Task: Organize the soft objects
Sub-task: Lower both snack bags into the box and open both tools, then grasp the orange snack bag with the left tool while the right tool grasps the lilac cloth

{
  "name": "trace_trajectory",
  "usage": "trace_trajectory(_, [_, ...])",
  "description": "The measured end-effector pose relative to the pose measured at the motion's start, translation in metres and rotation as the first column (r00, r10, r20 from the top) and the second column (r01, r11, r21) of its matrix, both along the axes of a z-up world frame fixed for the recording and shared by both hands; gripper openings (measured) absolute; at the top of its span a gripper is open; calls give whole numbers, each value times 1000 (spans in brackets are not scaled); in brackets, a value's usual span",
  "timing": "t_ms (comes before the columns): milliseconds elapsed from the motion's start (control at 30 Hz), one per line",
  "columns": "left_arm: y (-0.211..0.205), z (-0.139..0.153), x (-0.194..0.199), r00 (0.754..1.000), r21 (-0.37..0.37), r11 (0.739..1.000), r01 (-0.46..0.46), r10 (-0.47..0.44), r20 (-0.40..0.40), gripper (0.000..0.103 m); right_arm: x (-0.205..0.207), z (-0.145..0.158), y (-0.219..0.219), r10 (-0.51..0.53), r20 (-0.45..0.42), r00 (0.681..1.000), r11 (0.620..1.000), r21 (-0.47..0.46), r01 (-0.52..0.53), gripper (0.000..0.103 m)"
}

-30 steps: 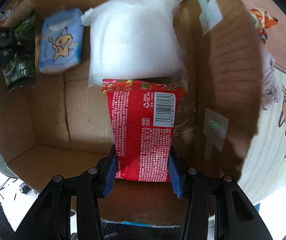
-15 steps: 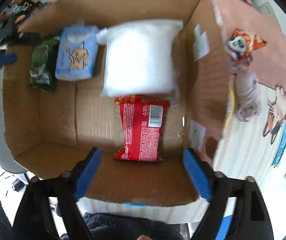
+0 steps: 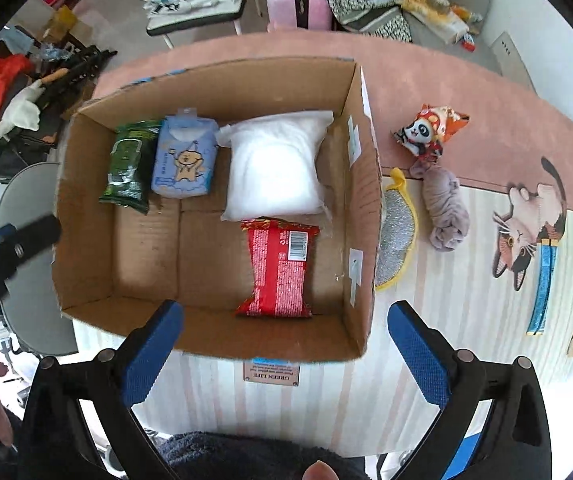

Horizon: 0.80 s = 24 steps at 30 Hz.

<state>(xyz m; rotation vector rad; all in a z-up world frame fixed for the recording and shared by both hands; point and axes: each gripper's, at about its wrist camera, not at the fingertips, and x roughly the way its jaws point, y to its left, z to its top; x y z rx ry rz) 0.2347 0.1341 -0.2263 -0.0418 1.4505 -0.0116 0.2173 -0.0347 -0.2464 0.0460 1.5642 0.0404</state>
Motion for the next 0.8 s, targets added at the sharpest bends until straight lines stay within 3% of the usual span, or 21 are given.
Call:
trace_trajectory(467, [-17,43,-43,996,-10,999,-38,39,83,102,-50,52,-3,30,98,995,995,87,-39,103])
trace_trajectory(633, [-59,67,-36,988,65,997,35,-45,149,102,-51,67,-32,-14,133,991,993,115,-1,103])
trace_trajectory(800, [-124,74,-2,968,143,979,143,-169,186,102,-37,72,-104,-130,158,979,990,76,119,103])
